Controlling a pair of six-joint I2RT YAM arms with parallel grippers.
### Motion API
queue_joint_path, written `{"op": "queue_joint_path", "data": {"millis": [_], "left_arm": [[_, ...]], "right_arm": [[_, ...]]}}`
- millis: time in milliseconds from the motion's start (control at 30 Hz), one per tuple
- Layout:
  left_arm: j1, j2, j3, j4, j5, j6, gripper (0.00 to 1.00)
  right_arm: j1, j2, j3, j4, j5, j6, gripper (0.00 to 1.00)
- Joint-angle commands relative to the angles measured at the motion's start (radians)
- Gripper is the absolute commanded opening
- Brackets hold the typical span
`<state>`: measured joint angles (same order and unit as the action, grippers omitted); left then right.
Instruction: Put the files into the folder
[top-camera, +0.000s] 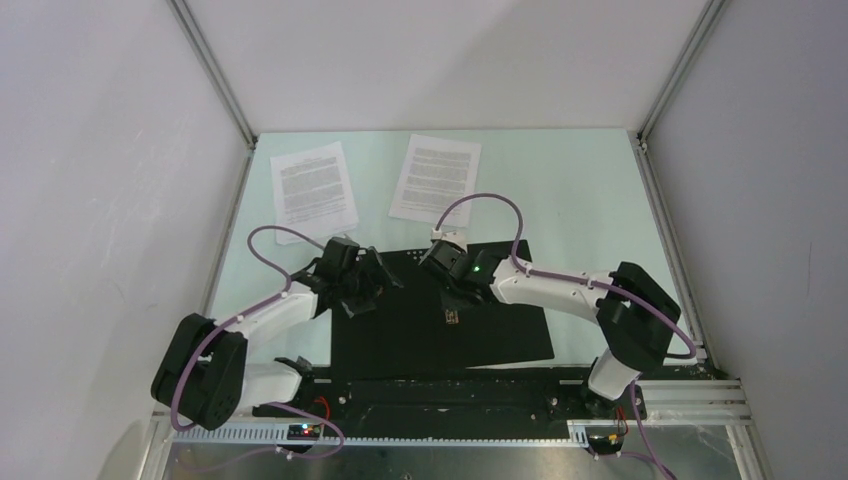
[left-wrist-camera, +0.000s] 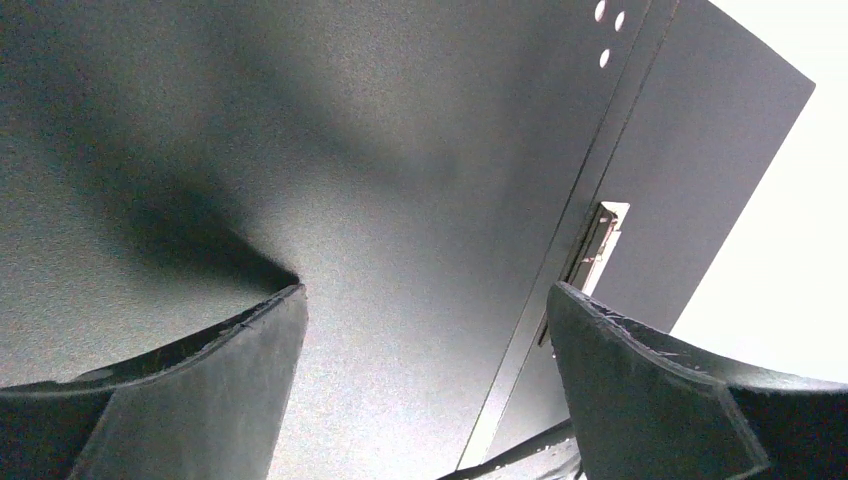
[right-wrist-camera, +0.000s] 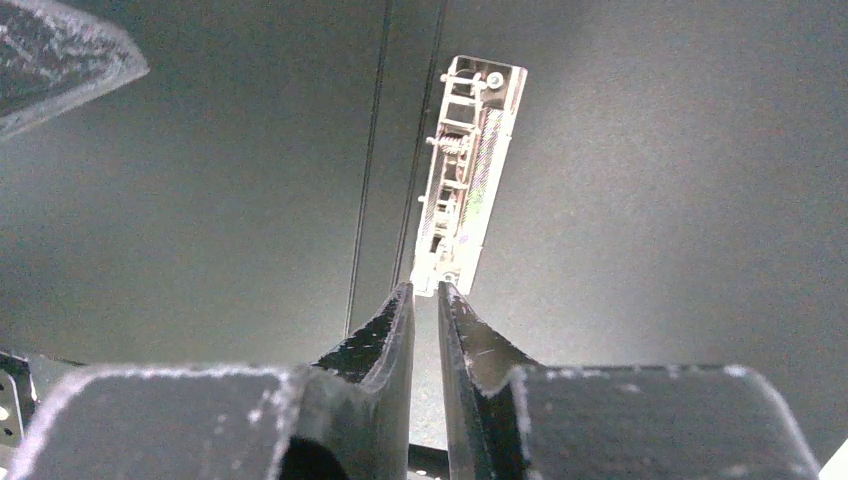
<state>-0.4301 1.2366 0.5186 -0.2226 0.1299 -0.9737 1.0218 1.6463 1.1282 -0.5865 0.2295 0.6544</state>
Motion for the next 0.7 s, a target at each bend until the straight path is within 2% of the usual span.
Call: {"op": "queue_joint_path", "data": {"millis": [0, 233, 667], "left_arm": [[-0.002, -0.003, -0.028, -0.038, -0.076, -0.013, 0.97], [-0.001, -0.008, -0.029, -0.042, -0.084, -0.008, 0.97], [-0.001, -0.012, -0.039, -0.043, -0.098, -0.021, 0.98]], "right_arm": [[0.04, 0.021, 0.004, 0.006, 0.019, -0.007, 0.19], [0.078, 0.09, 0.015, -0.031, 0.051, 0.026, 0.19], [0.091, 0.111, 0.024, -0.03, 0.092, 0.038, 0.2]]}}
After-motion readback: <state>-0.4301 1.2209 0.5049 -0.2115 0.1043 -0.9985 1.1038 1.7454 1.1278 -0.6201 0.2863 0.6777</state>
